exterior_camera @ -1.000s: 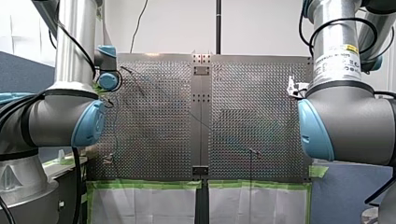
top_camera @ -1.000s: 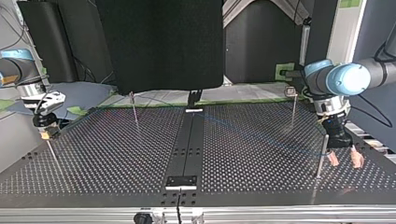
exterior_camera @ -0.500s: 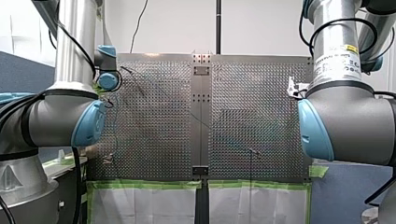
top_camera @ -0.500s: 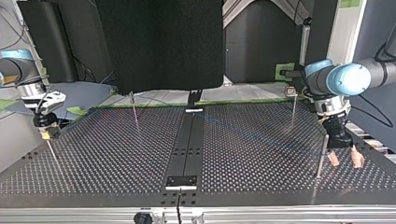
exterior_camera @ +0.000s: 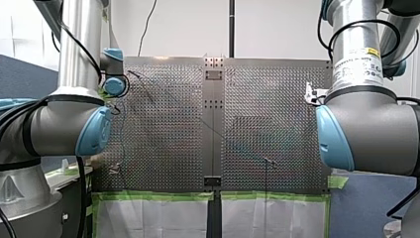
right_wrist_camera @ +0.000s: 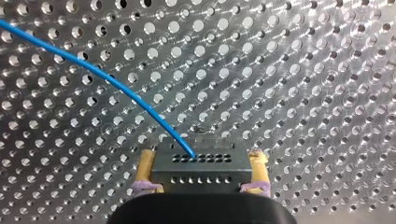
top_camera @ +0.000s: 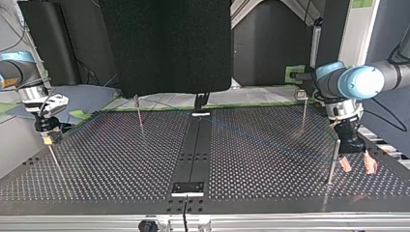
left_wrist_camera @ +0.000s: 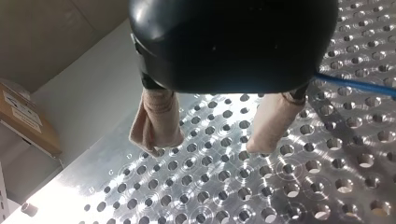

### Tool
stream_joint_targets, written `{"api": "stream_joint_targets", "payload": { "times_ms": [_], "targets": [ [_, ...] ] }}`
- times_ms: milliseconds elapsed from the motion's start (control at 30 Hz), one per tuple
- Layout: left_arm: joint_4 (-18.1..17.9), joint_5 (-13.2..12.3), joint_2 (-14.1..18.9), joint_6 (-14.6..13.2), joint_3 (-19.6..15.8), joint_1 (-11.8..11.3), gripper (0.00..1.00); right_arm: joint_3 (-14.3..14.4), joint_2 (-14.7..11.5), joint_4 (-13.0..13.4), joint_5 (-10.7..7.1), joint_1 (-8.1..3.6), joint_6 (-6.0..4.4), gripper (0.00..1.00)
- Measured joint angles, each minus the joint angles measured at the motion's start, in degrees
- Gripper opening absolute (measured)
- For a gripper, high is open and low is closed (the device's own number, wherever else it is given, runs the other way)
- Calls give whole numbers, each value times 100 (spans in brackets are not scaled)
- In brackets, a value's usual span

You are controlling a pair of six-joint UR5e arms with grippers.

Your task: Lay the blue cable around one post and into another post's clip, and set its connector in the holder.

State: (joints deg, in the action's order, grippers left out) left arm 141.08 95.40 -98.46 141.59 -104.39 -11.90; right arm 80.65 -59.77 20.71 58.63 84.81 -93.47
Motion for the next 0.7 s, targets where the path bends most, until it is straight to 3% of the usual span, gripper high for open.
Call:
{"api": "stream_joint_targets", "payload": {
  "times_ms": [700],
  "targets": [
    [0, 0, 1, -9, 0, 1, 100, -3, 20, 63, -52, -2, 67, 0]
  ]
}}
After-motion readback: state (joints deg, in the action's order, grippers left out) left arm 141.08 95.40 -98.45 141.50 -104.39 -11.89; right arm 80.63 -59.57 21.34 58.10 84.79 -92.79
